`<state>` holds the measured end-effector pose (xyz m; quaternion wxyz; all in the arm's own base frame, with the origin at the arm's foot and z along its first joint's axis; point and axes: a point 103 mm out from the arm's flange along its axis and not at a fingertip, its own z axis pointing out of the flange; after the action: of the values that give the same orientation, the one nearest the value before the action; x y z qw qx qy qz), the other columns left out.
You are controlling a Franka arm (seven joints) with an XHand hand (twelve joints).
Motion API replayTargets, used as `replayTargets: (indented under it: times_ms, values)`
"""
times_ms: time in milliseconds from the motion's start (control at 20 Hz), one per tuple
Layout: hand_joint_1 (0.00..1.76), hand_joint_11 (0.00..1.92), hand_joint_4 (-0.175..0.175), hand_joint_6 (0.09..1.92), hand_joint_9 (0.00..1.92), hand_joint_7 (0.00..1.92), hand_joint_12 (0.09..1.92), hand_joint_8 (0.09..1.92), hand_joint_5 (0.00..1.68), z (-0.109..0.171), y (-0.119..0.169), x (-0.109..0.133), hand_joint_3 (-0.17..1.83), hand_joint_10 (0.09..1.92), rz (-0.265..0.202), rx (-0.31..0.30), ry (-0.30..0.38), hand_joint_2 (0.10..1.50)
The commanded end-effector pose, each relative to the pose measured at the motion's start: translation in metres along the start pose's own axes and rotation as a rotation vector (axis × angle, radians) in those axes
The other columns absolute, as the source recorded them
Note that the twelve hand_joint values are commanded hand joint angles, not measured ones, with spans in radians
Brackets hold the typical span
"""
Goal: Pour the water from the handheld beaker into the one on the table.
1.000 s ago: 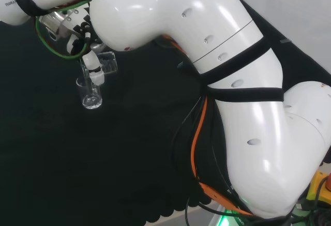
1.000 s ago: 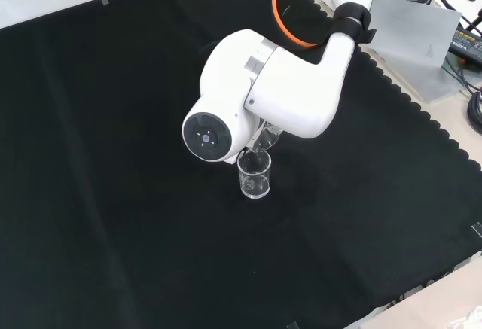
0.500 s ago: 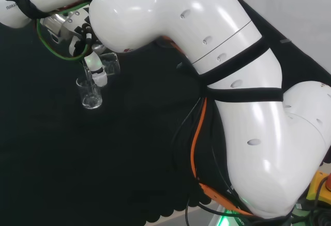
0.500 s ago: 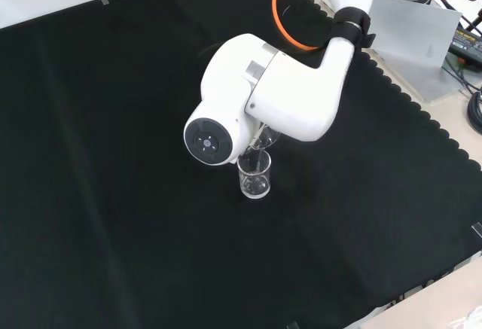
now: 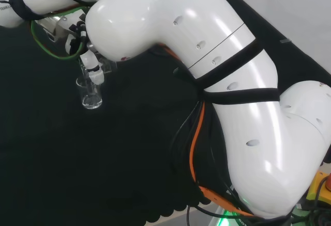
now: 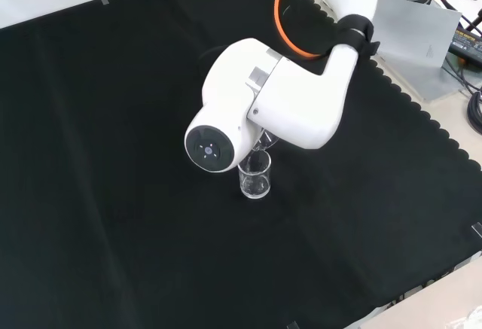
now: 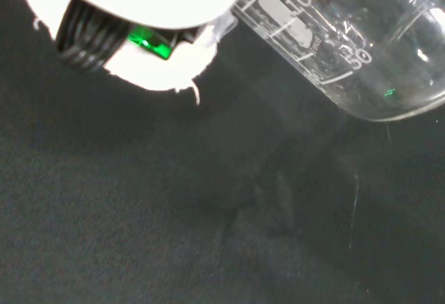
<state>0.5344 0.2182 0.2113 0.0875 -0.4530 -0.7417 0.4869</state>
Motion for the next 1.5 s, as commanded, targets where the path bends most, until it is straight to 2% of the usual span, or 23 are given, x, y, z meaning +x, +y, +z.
replayTargets:
  times_ms: [50, 1050, 1500]
  values:
    - [1.29, 1.05, -0.175, 1.12, 1.37, 1.12, 0.95, 1.10, 1.06, 0.001, -0.001, 0.002, 0.90, 1.06, 0.004, 0.014, -0.008, 0.62]
    - [1.29, 1.05, -0.175, 1.12, 1.37, 1.13, 0.94, 1.10, 1.07, 0.002, -0.004, 0.000, 0.90, 1.06, -0.007, -0.004, 0.001, 0.62]
    - [1.29, 1.05, -0.175, 1.11, 1.37, 1.13, 0.94, 1.09, 1.07, 0.013, -0.009, -0.016, 0.90, 1.06, -0.019, -0.030, 0.042, 0.62]
